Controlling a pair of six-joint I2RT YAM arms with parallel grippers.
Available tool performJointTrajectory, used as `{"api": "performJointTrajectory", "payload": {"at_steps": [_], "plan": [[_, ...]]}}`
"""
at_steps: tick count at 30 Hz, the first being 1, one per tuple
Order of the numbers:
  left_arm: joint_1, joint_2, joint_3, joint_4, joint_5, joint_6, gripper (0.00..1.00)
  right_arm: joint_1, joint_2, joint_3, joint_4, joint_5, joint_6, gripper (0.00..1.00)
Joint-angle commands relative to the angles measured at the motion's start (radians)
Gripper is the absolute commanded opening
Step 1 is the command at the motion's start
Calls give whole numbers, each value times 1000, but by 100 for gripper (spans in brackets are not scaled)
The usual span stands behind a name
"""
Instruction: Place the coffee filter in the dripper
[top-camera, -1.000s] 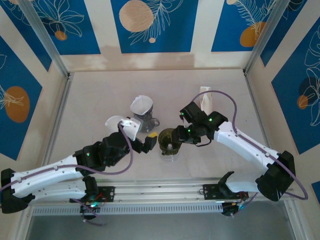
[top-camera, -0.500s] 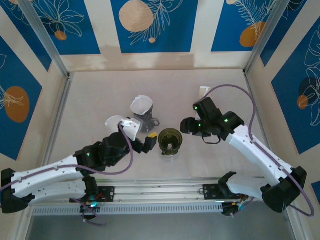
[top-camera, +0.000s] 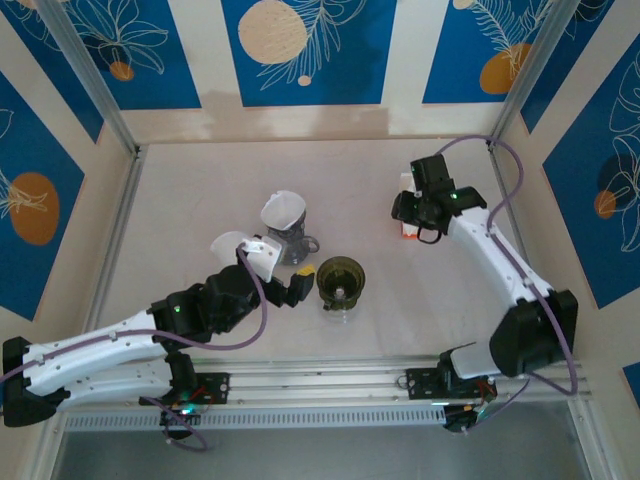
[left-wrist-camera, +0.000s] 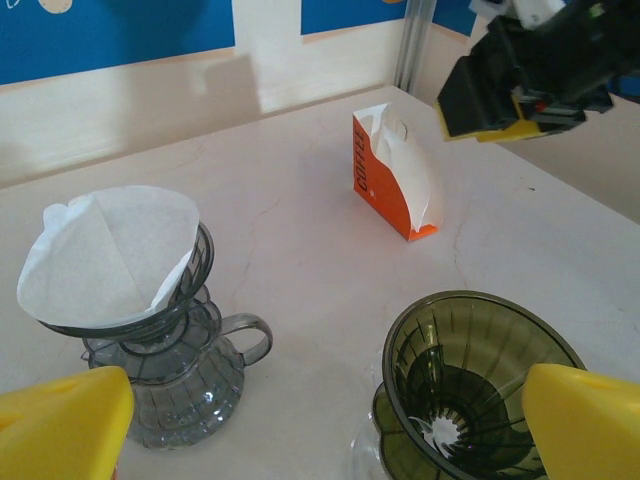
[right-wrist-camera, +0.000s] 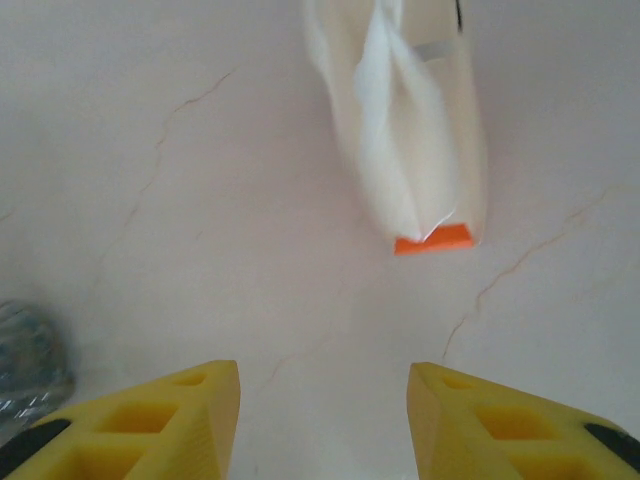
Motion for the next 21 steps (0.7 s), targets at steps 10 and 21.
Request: {"api": "performJointTrajectory", "payload": {"at_steps": [10, 21], "plan": [[7, 1, -12, 26, -15, 9, 100, -37, 269, 200, 31, 200, -159, 32], [7, 2, -13, 29, -27, 22, 100, -49, 422, 298, 10, 274, -211, 30]]}}
